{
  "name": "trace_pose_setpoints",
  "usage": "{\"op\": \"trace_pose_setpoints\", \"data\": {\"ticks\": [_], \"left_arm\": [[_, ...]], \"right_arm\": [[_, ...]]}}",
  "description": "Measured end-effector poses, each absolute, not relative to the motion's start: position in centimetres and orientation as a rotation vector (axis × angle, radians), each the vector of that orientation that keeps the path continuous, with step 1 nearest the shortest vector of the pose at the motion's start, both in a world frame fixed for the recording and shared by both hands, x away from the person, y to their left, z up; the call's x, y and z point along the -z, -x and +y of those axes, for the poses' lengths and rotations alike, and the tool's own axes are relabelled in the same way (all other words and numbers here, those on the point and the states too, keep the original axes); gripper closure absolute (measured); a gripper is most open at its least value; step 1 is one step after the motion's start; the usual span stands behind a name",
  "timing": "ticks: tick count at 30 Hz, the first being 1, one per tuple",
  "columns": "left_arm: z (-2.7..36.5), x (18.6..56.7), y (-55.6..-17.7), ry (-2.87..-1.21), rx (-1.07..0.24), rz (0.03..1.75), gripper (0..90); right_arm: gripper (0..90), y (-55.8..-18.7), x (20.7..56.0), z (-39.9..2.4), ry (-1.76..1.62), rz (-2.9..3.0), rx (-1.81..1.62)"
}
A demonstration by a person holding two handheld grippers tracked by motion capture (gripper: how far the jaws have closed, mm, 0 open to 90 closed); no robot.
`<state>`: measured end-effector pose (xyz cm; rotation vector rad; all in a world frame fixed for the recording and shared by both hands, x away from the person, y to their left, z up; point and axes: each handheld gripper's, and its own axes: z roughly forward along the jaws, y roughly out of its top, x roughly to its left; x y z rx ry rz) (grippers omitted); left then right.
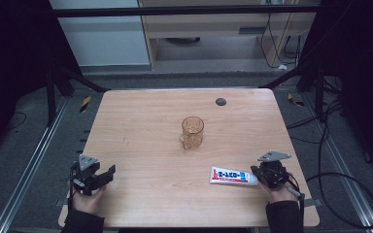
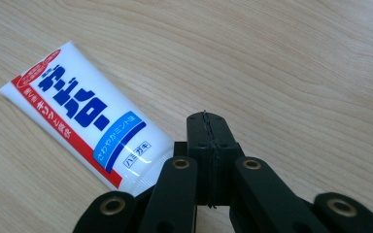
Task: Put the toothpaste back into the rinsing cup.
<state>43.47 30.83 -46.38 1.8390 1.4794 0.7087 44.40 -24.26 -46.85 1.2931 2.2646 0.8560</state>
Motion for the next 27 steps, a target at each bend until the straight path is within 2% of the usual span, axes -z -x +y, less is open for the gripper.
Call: {"op": "trace_pose_setpoints", "data": {"ticks": [27], "left_arm": [[30.9, 46.3, -43.3, -1.835, -0.711, 1.478, 36.9]], "right_arm": [[90.0, -41.8, 46.9, -24.4, -1.261, 2.342, -0.898]]}}
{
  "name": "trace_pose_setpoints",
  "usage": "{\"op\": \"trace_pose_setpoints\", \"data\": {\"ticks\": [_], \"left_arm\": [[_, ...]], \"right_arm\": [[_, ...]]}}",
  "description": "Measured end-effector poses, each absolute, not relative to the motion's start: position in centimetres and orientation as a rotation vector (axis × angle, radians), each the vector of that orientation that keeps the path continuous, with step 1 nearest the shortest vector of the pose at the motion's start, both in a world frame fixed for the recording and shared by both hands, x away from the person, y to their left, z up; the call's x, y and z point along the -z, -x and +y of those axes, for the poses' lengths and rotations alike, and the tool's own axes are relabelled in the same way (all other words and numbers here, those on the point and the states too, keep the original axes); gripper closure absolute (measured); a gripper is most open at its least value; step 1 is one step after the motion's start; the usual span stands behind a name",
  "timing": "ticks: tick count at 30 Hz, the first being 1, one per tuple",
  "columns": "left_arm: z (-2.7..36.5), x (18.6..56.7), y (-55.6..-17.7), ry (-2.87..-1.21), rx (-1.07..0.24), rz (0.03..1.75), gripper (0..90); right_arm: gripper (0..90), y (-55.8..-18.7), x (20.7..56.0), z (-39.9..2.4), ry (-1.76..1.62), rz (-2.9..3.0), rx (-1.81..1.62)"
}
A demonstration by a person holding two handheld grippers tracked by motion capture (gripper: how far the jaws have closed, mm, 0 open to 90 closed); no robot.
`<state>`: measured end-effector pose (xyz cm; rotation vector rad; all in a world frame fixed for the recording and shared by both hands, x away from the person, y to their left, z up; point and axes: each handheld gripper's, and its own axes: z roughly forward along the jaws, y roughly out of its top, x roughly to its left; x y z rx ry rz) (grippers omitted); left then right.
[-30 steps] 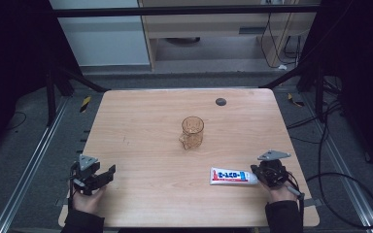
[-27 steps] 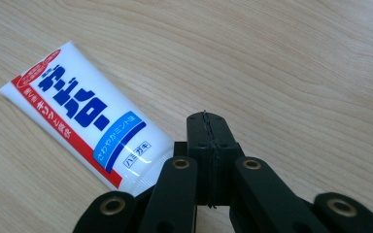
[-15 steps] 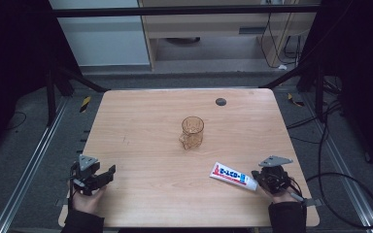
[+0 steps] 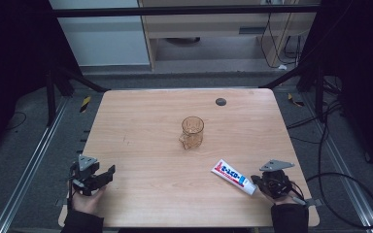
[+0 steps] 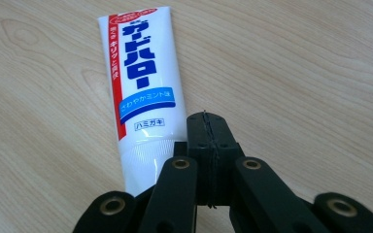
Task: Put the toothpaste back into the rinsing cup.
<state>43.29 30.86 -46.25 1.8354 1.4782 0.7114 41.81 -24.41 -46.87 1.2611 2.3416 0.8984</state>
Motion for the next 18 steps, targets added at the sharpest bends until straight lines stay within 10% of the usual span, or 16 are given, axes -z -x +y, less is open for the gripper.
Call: {"op": "trace_pose_setpoints", "data": {"ticks": [18], "left_arm": [[30.9, 46.3, -43.3, -1.835, -0.709, 1.48, 36.7]], "right_arm": [[90.0, -40.7, 46.8, -23.3, -1.238, 2.389, -0.914]]}}
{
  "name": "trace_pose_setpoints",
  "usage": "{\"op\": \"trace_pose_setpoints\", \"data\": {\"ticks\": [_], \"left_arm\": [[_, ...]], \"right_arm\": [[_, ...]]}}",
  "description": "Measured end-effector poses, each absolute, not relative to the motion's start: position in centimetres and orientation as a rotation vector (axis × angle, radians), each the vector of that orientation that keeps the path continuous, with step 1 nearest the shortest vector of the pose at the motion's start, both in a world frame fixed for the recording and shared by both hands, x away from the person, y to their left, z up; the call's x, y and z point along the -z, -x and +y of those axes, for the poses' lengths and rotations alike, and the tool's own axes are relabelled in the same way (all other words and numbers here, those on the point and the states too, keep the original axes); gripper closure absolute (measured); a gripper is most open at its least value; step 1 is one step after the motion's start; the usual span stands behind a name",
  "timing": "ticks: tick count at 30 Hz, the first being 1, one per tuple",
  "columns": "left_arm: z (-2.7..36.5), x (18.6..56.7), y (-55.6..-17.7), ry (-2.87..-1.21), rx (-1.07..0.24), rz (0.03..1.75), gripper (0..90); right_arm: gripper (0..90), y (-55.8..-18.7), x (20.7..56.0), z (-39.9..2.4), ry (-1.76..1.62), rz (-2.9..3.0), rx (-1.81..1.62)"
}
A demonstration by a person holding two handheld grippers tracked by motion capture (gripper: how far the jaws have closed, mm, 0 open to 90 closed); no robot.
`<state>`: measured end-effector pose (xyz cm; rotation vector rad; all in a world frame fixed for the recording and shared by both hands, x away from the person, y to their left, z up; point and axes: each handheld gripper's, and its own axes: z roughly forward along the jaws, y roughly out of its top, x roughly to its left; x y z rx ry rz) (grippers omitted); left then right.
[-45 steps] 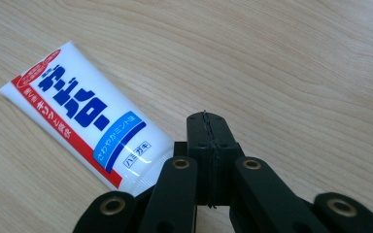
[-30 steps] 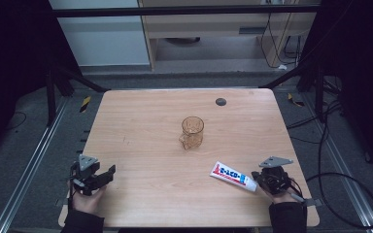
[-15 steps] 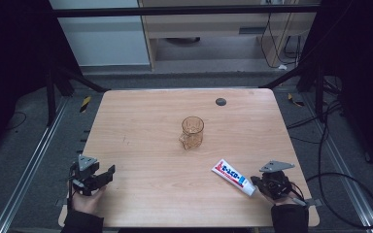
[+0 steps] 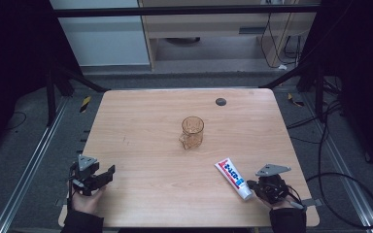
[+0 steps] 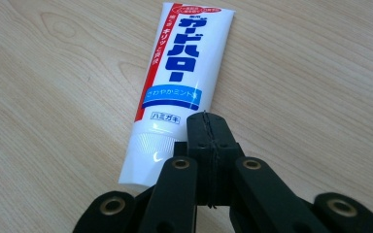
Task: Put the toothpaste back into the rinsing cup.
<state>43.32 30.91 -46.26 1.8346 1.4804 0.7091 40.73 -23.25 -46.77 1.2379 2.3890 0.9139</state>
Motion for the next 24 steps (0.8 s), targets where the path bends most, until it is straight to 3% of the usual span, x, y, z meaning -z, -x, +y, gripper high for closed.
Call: {"op": "trace_pose_setpoints", "data": {"ticks": [5, 11, 19, 24], "left_arm": [[30.9, 46.3, -43.4, -1.836, -0.702, 1.482, 36.6], [30.8, 46.3, -43.4, -1.842, -0.701, 1.481, 36.6], [30.8, 46.5, -43.5, -1.851, -0.691, 1.478, 36.3], [30.6, 46.6, -43.5, -1.859, -0.689, 1.479, 36.3]], "right_arm": [[89.8, -40.7, 46.1, -23.4, -1.262, 2.353, -0.914], [83.4, -40.8, 45.0, -23.4, -1.295, 2.309, -0.918], [63.9, -41.5, 43.1, -22.9, -1.318, 2.27, -0.933], [56.4, -42.3, 42.0, -22.5, -1.327, 2.256, -0.944]]}}
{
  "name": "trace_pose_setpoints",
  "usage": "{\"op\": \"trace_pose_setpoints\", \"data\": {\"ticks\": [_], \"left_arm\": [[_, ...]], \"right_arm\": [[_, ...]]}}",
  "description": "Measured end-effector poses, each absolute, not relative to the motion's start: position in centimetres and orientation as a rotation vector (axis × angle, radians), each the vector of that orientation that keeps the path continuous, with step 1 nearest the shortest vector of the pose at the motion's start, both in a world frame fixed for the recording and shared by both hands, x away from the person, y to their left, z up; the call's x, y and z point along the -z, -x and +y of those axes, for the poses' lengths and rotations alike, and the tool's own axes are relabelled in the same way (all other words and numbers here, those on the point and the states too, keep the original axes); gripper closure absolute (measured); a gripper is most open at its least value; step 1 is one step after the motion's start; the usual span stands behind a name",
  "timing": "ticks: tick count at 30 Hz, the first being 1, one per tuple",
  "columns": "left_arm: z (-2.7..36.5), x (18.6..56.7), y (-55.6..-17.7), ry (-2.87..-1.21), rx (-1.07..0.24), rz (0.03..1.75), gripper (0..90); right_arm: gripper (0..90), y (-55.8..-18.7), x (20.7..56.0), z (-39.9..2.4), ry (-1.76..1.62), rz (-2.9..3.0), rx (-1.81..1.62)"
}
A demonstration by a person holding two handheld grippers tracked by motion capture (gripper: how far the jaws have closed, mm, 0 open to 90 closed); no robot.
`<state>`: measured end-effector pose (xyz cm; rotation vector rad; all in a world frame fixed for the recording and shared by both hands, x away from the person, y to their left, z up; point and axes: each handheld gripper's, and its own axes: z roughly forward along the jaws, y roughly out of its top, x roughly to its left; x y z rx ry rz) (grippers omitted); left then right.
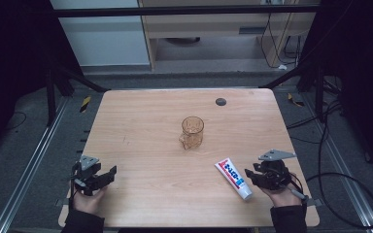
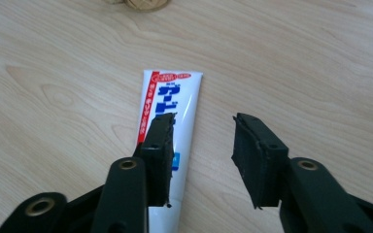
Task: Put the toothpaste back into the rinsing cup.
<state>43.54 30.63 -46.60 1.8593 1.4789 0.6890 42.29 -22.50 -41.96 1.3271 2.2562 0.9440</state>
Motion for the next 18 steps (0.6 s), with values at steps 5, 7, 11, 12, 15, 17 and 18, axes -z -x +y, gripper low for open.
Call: {"op": "trace_pose_setpoints", "data": {"ticks": [5, 7, 11, 12, 15, 17, 18], "left_arm": [[30.6, 46.7, -43.6, -1.865, -0.682, 1.479, 36.3], [30.6, 46.8, -43.6, -1.871, -0.682, 1.477, 36.2], [30.5, 46.9, -43.6, -1.877, -0.679, 1.478, 35.9], [30.5, 46.9, -43.7, -1.878, -0.677, 1.478, 35.9], [30.5, 46.9, -43.7, -1.882, -0.677, 1.479, 35.8], [30.5, 46.9, -43.7, -1.883, -0.675, 1.479, 35.7], [30.5, 46.9, -43.7, -1.883, -0.676, 1.477, 35.8]], "right_arm": [[48.4, -42.9, 41.1, -21.7, -1.32, 2.272, -0.946], [45.8, -43.2, 40.9, -21.3, -1.322, 2.284, -0.937], [44.5, -43.7, 40.5, -20.3, -1.288, 2.316, -0.918], [44.0, -43.9, 40.5, -20.0, -1.282, 2.325, -0.914], [41.2, -44.4, 40.6, -19.1, -1.275, 2.363, -0.89], [39.3, -44.7, 40.7, -18.6, -1.281, 2.382, -0.87], [38.3, -44.9, 40.8, -18.5, -1.275, 2.386, -0.861]]}}
